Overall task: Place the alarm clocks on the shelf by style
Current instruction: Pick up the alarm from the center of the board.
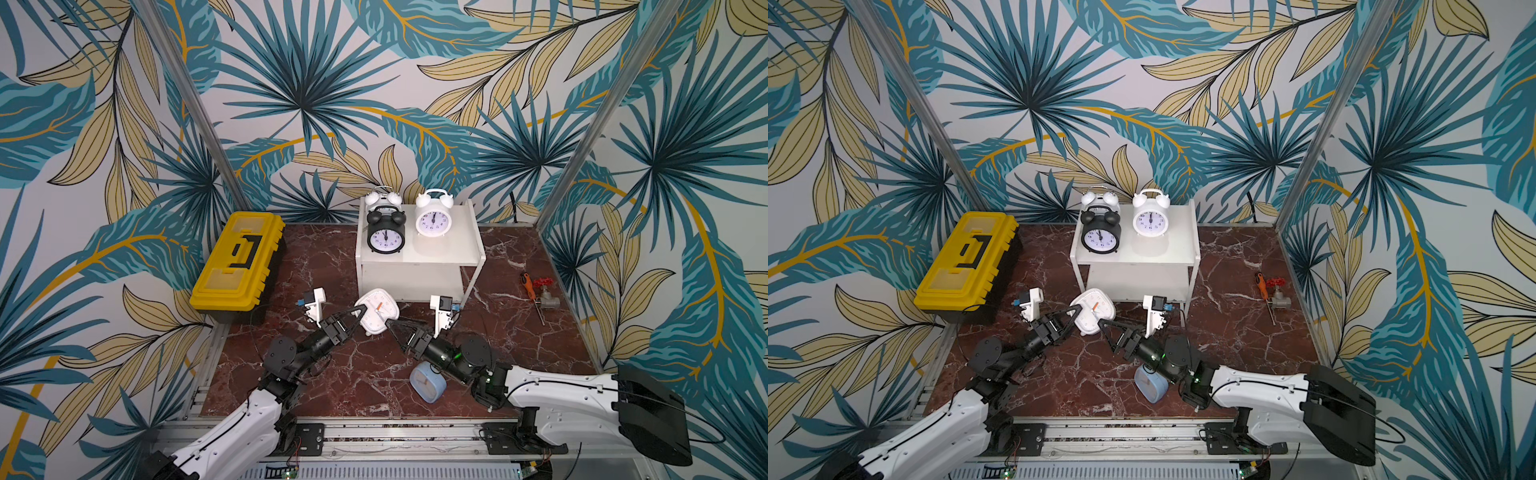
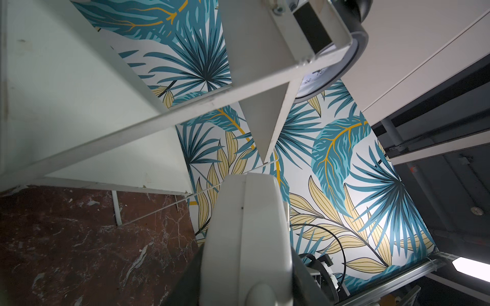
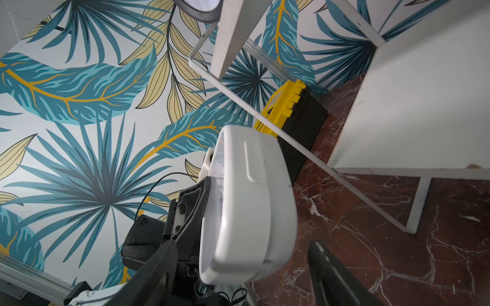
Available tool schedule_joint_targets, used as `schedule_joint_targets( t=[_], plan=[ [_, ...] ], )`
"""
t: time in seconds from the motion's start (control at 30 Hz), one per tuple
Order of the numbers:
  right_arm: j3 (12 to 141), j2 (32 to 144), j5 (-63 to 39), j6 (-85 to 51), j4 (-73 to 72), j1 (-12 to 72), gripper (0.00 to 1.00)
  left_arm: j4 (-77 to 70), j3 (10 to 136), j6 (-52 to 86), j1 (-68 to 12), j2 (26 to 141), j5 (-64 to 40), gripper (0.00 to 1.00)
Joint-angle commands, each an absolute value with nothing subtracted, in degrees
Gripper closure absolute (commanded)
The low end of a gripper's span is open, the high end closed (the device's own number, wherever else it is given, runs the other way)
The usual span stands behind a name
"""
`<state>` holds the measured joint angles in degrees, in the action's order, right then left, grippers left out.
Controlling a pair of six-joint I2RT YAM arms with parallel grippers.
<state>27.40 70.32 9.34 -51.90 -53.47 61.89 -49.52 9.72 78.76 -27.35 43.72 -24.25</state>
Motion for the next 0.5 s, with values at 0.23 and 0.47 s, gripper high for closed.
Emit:
schedule_joint_targets(
  t=[0.23, 0.47],
  plan=[
    [31.22, 73.22, 6.29, -52.93, -56.22, 62.34, 0.5, -53.08, 8.44, 78.41, -27.53, 42.45, -23.12, 0.66],
    [33.34, 73.08, 5.53, -52.6, -50.58, 62.34, 0.63, -50.18, 8.47, 77.16, -27.51, 42.2, -22.8, 0.61]
  ],
)
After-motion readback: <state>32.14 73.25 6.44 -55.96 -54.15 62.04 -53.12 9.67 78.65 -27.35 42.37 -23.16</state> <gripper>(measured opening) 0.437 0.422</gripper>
